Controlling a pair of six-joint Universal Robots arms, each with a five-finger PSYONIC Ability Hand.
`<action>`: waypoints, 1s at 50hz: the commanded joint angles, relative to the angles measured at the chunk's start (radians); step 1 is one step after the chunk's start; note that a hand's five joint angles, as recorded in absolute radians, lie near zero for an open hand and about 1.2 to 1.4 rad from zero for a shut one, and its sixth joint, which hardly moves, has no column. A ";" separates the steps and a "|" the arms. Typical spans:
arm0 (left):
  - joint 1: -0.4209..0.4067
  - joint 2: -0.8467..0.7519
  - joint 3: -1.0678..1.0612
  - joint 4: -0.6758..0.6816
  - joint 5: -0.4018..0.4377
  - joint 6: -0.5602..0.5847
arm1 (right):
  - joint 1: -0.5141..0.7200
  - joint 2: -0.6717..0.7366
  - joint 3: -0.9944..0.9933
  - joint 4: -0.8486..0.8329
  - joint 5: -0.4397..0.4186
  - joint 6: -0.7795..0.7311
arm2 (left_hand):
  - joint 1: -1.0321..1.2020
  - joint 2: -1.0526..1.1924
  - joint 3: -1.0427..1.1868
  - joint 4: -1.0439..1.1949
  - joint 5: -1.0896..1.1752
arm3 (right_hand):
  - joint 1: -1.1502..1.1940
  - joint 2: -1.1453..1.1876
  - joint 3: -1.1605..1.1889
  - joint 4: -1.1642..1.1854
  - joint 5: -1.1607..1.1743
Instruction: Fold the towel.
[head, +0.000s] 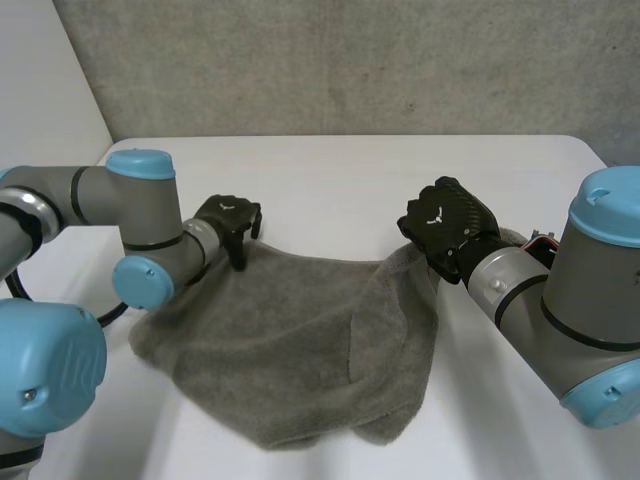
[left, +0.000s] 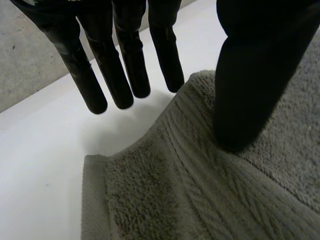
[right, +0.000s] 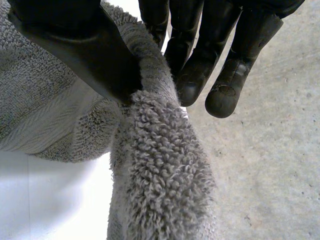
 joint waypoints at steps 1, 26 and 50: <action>-0.002 -0.006 0.016 -0.031 -0.013 0.021 | -0.006 0.012 -0.021 -0.009 0.000 0.001 | 0.509 0.507 0.507 0.507 0.510 | 0.073 0.095 0.070 0.056 0.058; 0.004 0.044 0.574 0.156 -0.169 0.012 | 0.011 0.371 -0.965 -0.018 0.101 0.011 | 0.659 0.657 0.657 0.657 0.660 | 0.073 0.095 0.070 0.056 0.058; 0.033 0.228 0.117 0.024 -0.166 -0.137 | 0.003 0.463 -1.058 0.389 0.008 0.008 | 0.659 0.657 0.657 0.657 0.660 | 0.073 0.095 0.070 0.056 0.058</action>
